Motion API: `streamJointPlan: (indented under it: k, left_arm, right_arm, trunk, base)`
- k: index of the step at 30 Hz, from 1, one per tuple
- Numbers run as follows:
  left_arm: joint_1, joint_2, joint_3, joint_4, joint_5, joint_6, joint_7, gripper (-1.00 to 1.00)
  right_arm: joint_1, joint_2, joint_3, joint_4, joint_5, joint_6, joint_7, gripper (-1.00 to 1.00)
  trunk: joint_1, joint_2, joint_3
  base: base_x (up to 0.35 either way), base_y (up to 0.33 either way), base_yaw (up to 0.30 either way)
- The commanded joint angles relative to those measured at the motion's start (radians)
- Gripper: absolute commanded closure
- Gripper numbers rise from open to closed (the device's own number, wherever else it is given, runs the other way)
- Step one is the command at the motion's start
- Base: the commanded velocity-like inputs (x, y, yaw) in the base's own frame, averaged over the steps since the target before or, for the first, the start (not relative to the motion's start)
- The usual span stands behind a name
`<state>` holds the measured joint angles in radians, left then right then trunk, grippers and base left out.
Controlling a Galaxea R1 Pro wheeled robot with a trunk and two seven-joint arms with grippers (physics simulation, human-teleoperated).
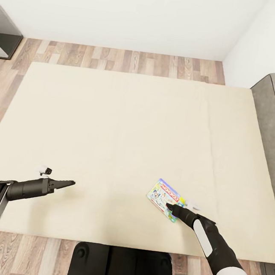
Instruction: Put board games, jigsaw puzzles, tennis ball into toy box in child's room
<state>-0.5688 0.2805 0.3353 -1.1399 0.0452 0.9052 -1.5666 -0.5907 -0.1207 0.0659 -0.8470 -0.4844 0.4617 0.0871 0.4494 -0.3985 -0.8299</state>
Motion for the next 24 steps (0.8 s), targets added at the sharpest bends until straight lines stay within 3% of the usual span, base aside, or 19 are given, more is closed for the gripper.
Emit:
streamJointPlan:
  k: [1,24]
  left_arm:
    - [0.000,0.000,0.000,0.000,-0.001,0.011,-0.004,-1.00]
    - [0.000,0.000,0.000,0.000,-0.001,0.011,-0.004,-1.00]
  right_arm:
    - [0.000,-0.001,0.002,-0.001,-0.002,0.004,0.000,-1.00]
    - [0.000,0.000,0.002,-0.003,-0.002,0.005,0.000,-1.00]
  trunk:
    - [0.001,-0.002,-0.001]
    - [0.001,-0.002,-0.001]
  base:
    - [0.000,0.100,0.000]
    - [-0.002,0.061,0.000]
